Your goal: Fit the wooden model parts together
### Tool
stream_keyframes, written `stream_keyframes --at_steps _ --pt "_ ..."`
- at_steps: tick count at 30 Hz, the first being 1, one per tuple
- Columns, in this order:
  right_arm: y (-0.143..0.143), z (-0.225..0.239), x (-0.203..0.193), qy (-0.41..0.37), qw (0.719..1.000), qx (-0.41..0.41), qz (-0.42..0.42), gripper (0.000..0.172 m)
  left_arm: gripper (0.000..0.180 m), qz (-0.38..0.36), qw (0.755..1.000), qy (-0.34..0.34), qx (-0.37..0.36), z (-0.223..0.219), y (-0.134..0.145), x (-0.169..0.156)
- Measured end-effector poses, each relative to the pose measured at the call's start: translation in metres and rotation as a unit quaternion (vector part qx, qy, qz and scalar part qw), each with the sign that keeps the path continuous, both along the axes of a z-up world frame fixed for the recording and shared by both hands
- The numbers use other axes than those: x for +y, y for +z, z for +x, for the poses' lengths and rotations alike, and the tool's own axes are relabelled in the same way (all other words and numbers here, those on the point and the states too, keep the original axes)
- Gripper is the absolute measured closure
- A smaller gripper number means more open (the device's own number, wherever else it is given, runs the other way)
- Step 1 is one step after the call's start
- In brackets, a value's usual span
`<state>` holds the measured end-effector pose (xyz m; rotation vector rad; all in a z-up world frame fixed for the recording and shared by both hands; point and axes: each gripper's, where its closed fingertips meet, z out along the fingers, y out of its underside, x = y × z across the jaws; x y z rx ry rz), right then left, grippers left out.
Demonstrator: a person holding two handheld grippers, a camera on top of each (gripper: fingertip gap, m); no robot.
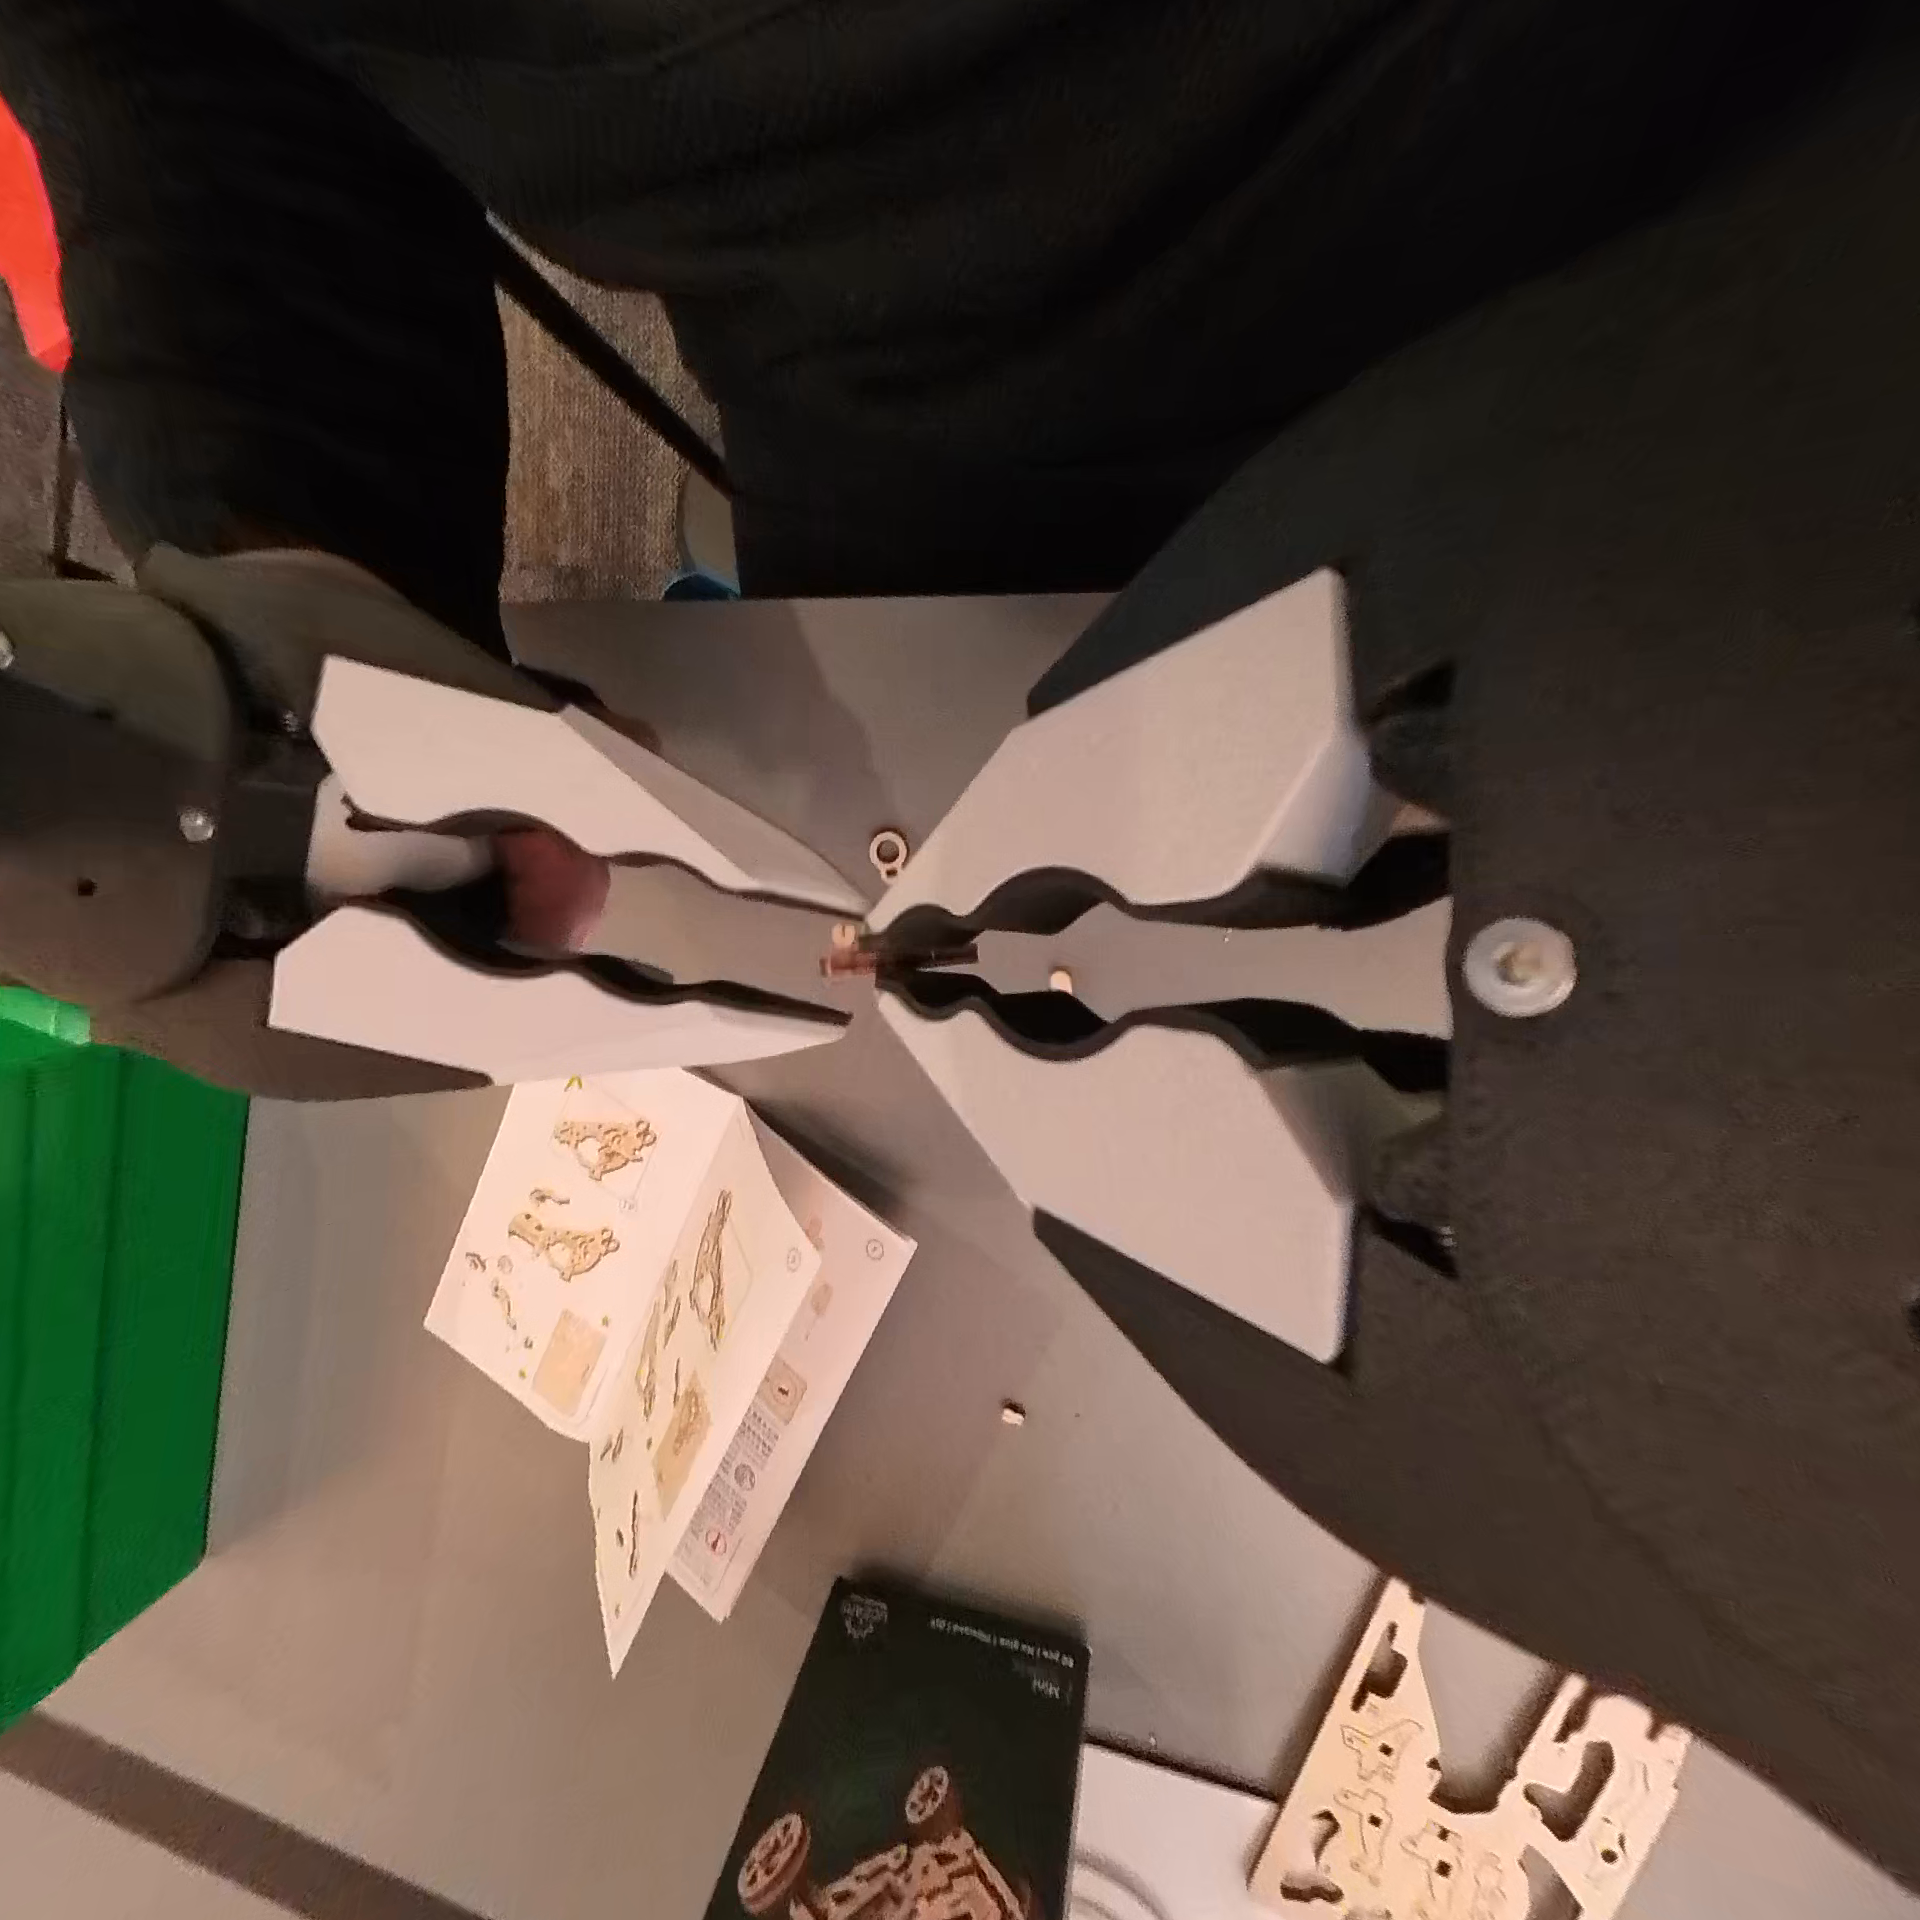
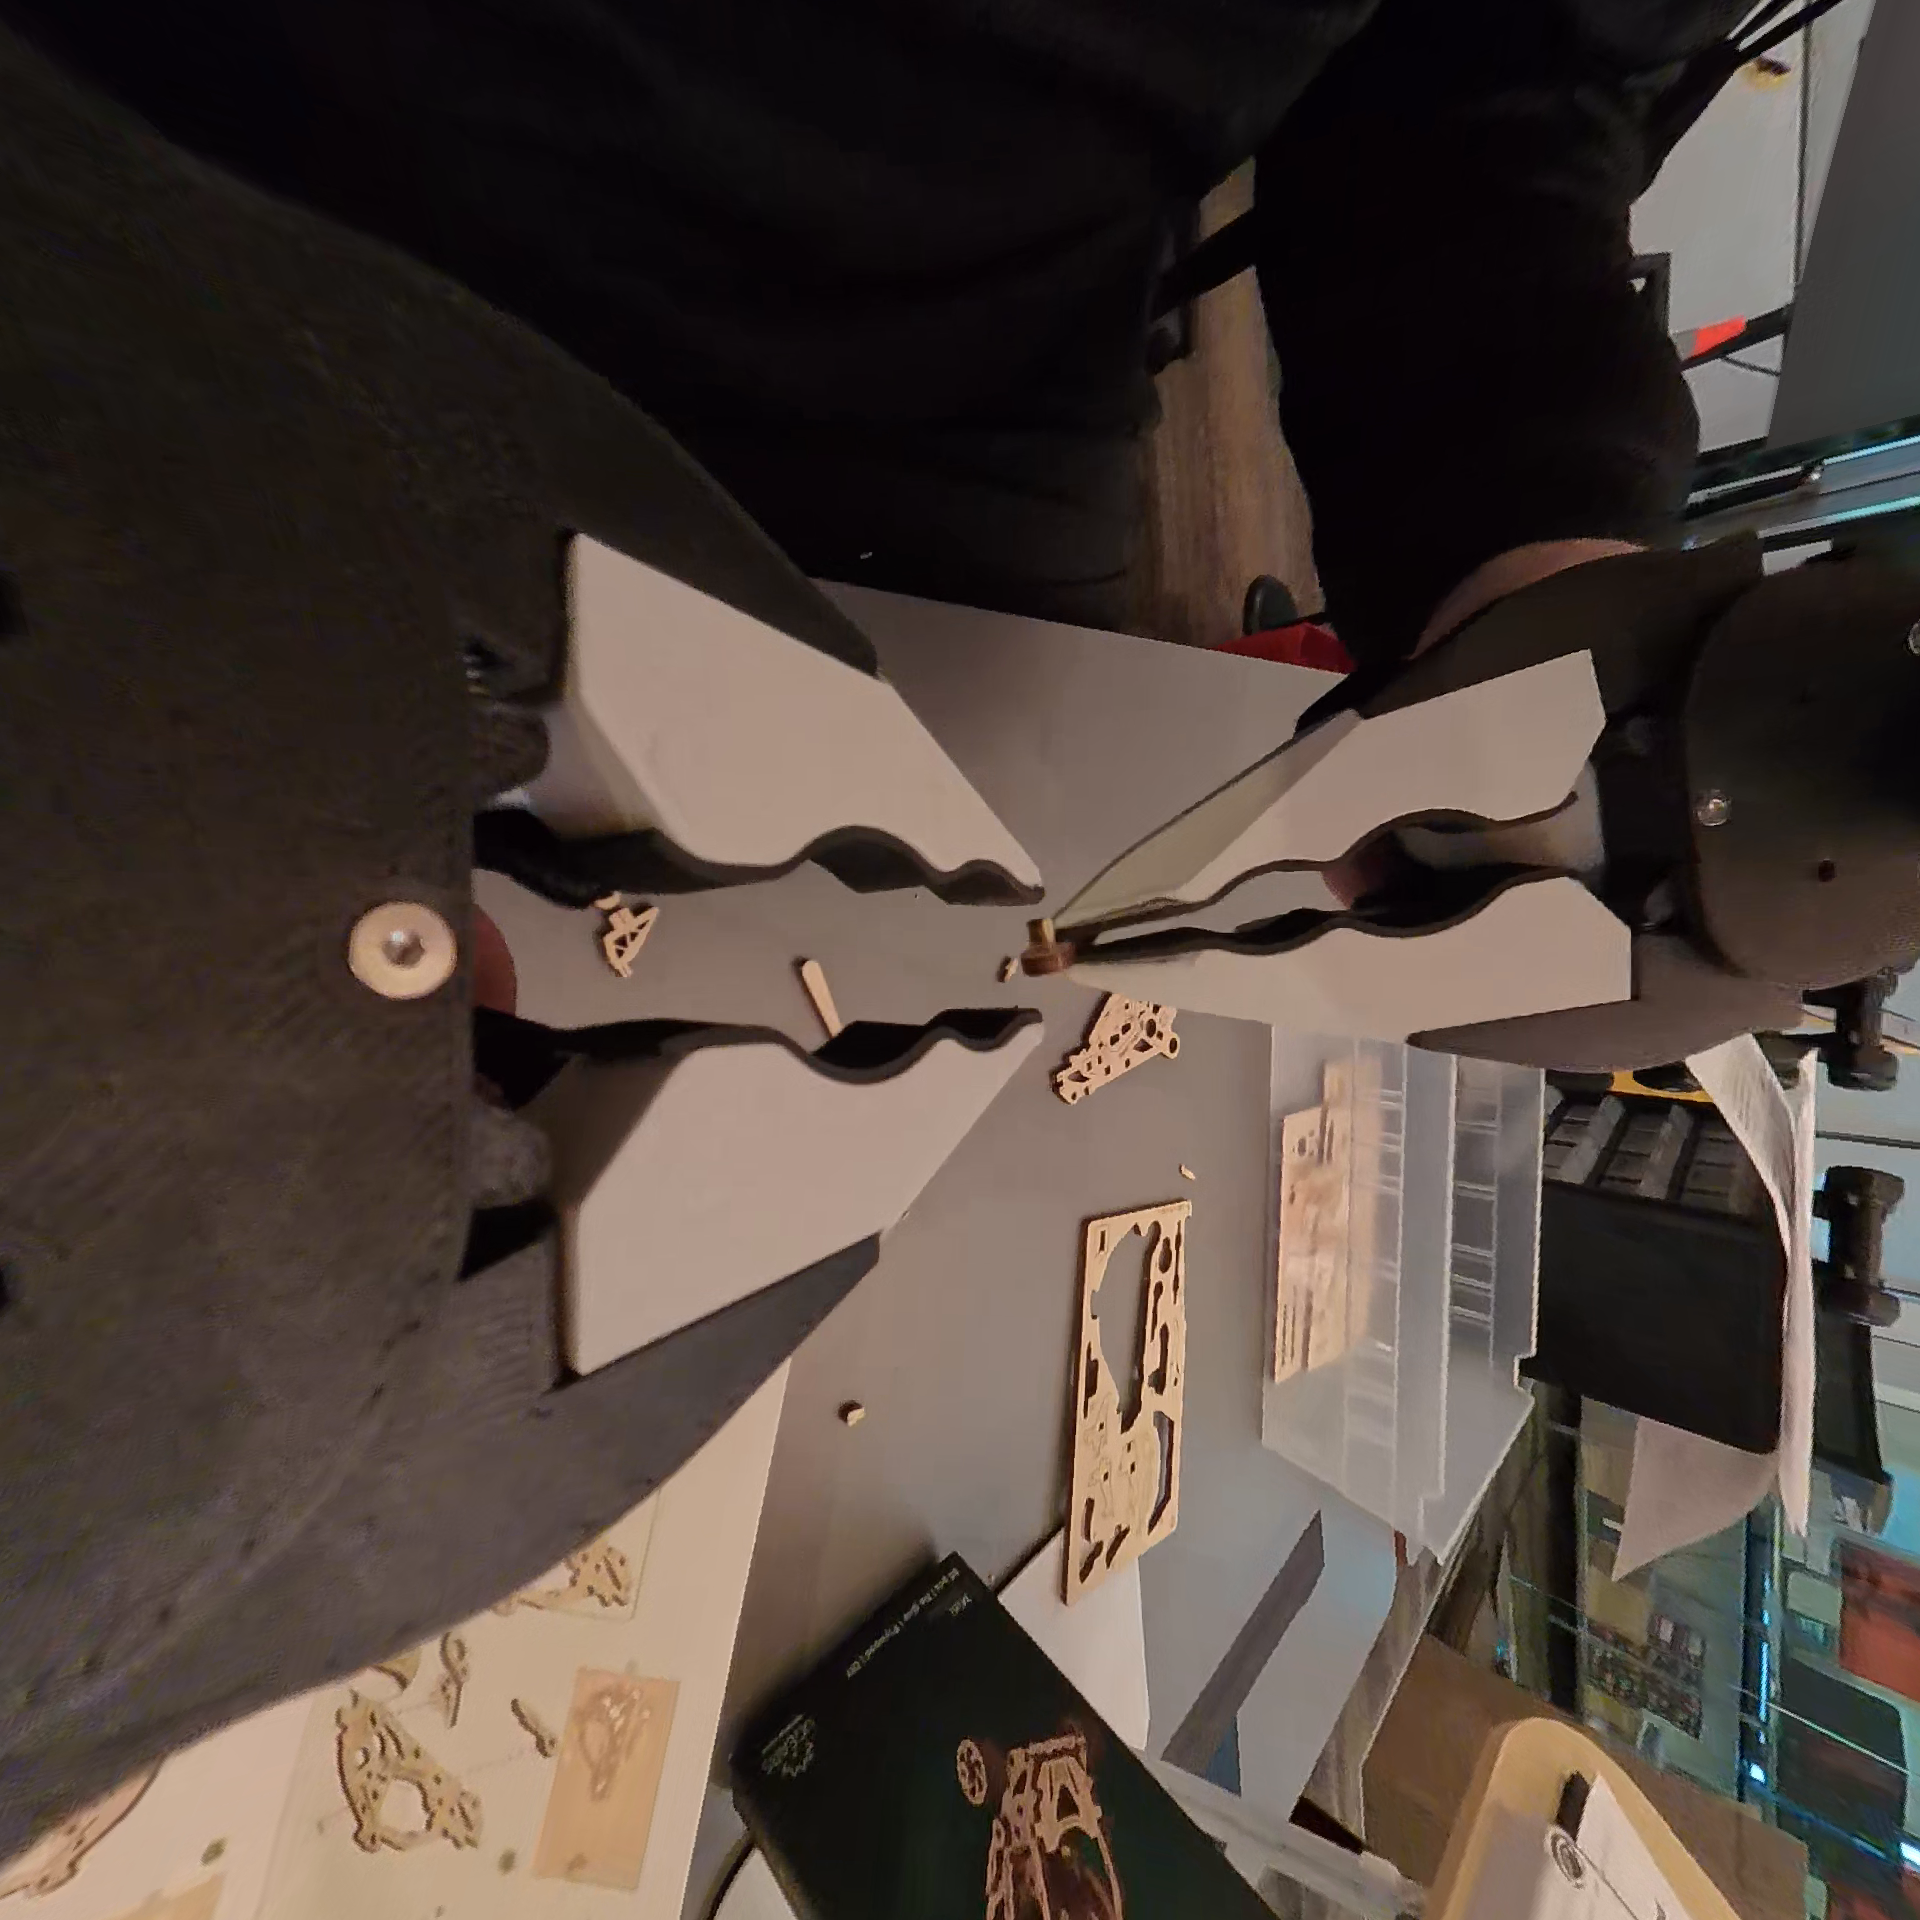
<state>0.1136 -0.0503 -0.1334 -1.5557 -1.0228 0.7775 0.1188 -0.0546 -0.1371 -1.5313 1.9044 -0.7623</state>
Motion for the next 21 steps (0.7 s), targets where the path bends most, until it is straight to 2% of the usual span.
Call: stream_keyframes --at_steps 5,21 --pt "0.001 -0.003 -0.006 0.018 1.0 -0.006 0.01 0.163 0.179 0.006 1.0 -0.011 0.012 -0.001 -0.003 -0.003" --pt "0.006 -0.004 -0.018 0.068 0.997 -0.005 0.022 0.164 0.179 -0.039 0.998 -0.054 0.012 -0.001 0.003 -0.015"
